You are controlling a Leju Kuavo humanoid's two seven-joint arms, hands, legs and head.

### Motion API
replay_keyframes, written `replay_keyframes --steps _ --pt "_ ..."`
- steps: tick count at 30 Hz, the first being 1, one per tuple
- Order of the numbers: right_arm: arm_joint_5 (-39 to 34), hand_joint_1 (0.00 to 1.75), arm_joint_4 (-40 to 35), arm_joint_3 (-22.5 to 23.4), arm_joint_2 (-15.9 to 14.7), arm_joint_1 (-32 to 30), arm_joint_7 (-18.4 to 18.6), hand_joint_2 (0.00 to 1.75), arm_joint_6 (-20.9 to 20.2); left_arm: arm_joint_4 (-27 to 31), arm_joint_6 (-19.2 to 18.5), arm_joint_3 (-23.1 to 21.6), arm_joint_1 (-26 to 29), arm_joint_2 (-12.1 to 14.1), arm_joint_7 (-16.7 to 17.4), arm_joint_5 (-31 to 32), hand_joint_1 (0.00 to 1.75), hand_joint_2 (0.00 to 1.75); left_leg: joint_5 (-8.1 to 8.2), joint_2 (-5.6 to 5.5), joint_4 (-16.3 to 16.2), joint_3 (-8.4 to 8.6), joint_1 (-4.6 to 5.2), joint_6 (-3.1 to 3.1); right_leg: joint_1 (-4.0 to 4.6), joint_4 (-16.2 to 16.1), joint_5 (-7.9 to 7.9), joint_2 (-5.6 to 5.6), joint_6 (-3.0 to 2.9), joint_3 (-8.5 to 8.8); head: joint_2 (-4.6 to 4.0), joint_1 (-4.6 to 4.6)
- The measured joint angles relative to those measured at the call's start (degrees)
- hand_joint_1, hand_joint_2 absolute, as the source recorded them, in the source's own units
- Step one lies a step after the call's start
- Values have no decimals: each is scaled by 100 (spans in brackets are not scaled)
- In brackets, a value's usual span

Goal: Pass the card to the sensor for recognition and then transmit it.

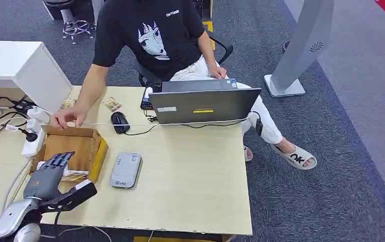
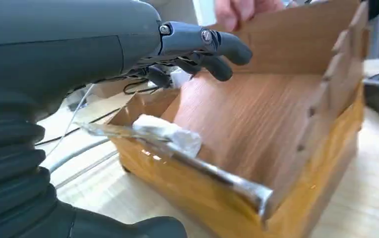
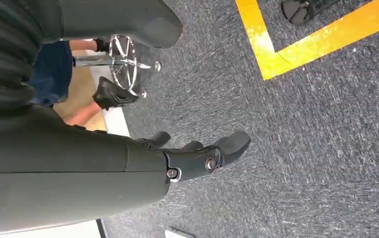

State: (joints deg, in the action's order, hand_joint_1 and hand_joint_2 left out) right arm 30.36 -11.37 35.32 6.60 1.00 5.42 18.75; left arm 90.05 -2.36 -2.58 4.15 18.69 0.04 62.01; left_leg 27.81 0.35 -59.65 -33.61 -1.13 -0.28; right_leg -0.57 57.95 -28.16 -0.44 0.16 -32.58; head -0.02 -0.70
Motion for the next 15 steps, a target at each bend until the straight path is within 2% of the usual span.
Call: replay_keyframes --steps 8,12,14,15 --pt "28 0 0 37 0 3 -5 175 -35 137 9 -120 -72 0 -22 -74 21 175 0 0 0 0 0 0 0 0 0 1 0 0 0 0" --pt "28 0 0 41 0 3 -7 175 -35 151 9 -131 -94 0 -22 -74 26 175 0 0 0 0 0 0 0 0 0 1 0 0 0 0" --pt "31 0 0 41 0 3 -11 175 -39 153 11 -138 -105 0 -31 -76 38 175 0 0 0 0 0 0 0 0 0 1 0 0 0 0" --pt "31 0 0 41 0 3 -15 175 -44 153 11 -144 -113 0 -31 -79 56 175 0 0 0 0 0 0 0 0 0 1 0 0 0 0"
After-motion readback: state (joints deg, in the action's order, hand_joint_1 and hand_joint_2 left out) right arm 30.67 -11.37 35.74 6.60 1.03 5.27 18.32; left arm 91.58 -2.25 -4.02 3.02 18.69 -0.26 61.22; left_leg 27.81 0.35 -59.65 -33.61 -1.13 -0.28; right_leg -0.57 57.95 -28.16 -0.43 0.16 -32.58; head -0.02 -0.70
